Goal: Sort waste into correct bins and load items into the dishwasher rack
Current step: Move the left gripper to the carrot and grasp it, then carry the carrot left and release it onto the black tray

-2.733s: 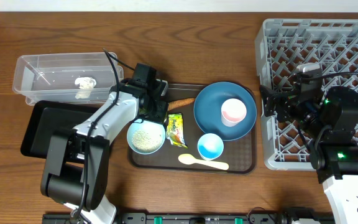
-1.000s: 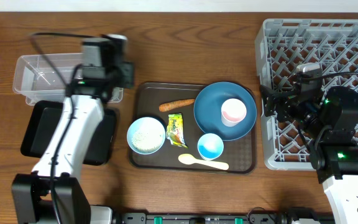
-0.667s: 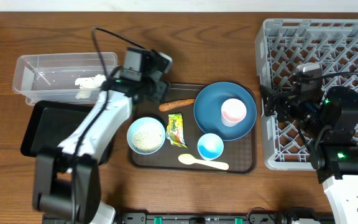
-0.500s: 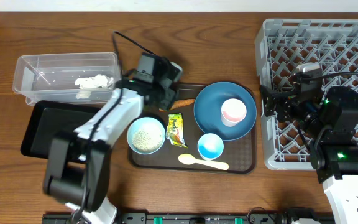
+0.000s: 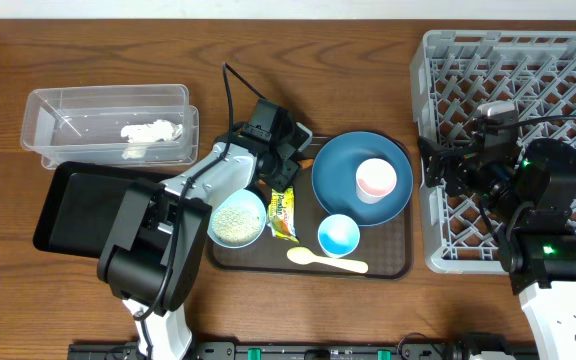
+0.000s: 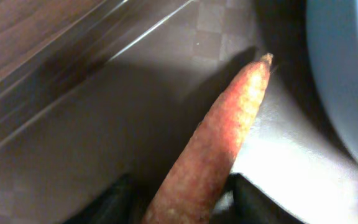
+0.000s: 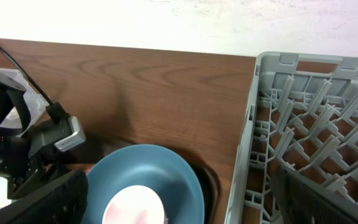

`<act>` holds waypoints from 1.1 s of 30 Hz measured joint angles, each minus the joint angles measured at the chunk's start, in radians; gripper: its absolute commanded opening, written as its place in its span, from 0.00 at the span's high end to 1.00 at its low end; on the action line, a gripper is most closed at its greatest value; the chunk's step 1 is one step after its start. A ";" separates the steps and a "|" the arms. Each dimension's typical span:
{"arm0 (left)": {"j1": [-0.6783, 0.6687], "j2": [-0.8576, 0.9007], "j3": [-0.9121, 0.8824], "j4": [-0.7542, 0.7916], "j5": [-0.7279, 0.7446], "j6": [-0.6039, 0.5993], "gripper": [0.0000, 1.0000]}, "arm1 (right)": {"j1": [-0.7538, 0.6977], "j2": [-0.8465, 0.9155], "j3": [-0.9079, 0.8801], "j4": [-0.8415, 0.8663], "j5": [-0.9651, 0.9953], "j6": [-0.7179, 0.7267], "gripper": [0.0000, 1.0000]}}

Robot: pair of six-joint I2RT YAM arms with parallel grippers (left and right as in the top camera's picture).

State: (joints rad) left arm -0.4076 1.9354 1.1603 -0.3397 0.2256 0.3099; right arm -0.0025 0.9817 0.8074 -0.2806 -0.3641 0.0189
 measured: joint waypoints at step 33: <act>0.593 -0.529 0.002 -0.468 -0.210 -0.319 0.86 | 0.000 0.000 0.000 0.000 0.000 0.000 0.06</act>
State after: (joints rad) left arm 0.1852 1.4063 1.1622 -0.8082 0.0154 -0.0086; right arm -0.0025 0.9817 0.8074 -0.2802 -0.3641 0.0189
